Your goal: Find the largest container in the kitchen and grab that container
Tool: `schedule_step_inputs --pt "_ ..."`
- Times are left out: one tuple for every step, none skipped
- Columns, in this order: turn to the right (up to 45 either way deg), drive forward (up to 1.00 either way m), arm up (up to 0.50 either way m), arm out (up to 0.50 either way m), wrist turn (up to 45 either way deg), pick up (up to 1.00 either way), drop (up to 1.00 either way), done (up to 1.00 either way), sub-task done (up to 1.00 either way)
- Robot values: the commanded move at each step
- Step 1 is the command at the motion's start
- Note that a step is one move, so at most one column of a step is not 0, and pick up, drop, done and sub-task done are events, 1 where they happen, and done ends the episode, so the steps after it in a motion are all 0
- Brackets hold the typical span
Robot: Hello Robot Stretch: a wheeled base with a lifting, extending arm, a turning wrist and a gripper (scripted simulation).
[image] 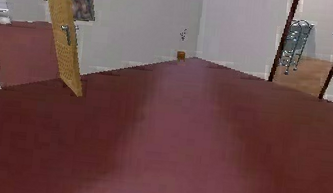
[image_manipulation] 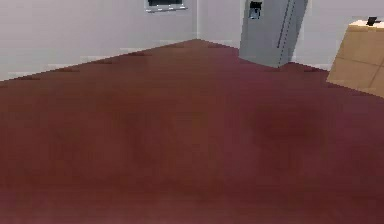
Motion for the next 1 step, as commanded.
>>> schedule_step_inputs --pt "0.0 0.55 0.0 0.0 0.0 0.0 0.0 0.0 0.0"
